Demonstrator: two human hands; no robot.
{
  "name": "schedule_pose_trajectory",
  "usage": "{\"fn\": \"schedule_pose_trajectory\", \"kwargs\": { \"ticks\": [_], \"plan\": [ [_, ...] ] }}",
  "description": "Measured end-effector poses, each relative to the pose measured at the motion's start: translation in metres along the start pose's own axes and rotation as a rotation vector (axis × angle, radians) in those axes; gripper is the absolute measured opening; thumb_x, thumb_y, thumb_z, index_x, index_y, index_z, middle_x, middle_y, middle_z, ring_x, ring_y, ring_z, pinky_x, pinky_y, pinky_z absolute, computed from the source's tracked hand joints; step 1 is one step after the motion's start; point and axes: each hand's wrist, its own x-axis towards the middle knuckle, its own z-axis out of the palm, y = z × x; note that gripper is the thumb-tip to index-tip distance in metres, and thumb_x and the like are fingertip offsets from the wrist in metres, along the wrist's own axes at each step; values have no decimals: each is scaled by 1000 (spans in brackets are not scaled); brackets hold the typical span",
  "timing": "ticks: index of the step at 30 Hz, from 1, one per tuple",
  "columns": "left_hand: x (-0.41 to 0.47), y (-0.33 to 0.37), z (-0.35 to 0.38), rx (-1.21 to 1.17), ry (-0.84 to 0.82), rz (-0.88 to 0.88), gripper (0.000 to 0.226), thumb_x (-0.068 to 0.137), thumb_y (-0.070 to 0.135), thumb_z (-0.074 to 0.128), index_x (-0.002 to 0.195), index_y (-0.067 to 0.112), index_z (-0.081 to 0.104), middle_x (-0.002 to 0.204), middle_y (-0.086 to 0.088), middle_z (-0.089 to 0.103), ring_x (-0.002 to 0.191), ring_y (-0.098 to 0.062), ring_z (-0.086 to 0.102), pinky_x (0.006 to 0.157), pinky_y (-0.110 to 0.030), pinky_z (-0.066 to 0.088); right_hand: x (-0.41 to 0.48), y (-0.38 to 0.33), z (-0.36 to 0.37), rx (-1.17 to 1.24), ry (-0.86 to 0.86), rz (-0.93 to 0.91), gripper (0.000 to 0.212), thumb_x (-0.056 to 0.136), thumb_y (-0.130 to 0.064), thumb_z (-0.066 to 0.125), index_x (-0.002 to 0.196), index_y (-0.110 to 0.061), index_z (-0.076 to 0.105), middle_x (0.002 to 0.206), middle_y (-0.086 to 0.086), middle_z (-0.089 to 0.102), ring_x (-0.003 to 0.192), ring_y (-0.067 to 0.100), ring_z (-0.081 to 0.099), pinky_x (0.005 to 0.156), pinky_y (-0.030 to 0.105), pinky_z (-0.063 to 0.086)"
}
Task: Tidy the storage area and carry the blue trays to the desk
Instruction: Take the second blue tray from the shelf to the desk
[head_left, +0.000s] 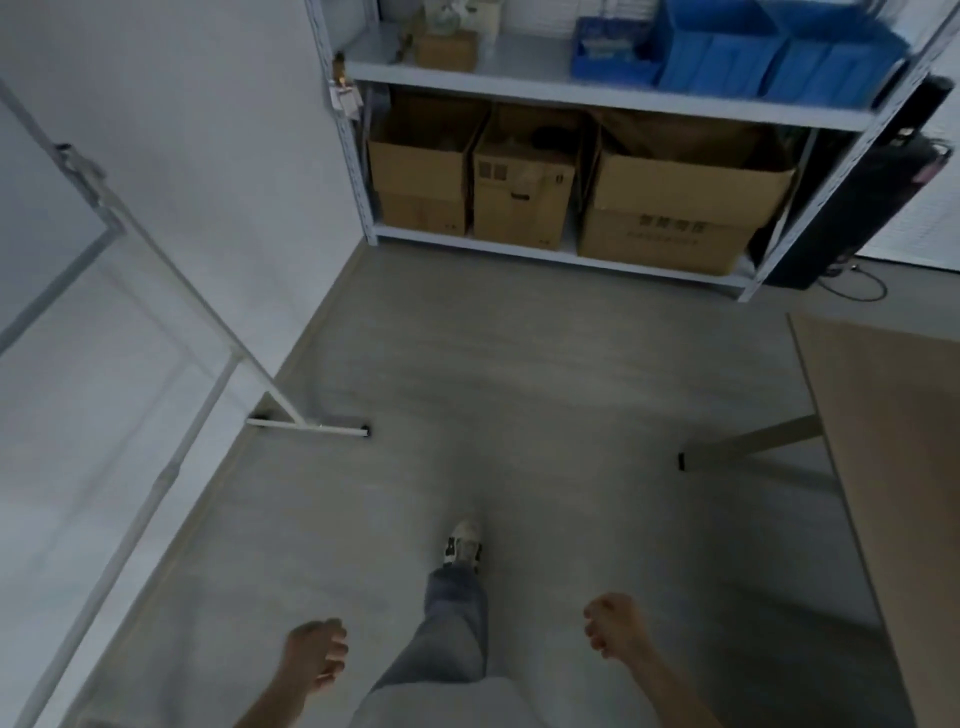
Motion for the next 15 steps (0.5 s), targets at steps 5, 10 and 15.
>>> {"fn": "schedule_pose_trajectory", "kwargs": {
  "ticks": [5,10,15],
  "plan": [
    [19,258,107,138,-143,244,21,92,18,63,86,-1,69,73,-16,68,60,-26,60,61,-29,46,88,-52,-58,111,62,172,34,99,4,45,65,2,49,47,10,41,31,19,42,38,20,31],
    [39,458,204,242,-198,412,19,95,19,58,82,7,67,71,-10,66,59,-24,61,58,-26,46,161,-155,-105,126,68,326,18,83,-7,58,66,-1,59,47,14,55,42,25,56,46,31,42],
    [91,562,274,236,-204,373,19,96,15,58,81,7,67,71,-13,65,56,-24,58,56,-23,44,266,-331,-145,214,108,305,34,93,2,49,59,0,53,42,12,50,47,24,52,48,28,35]
  ]
}}
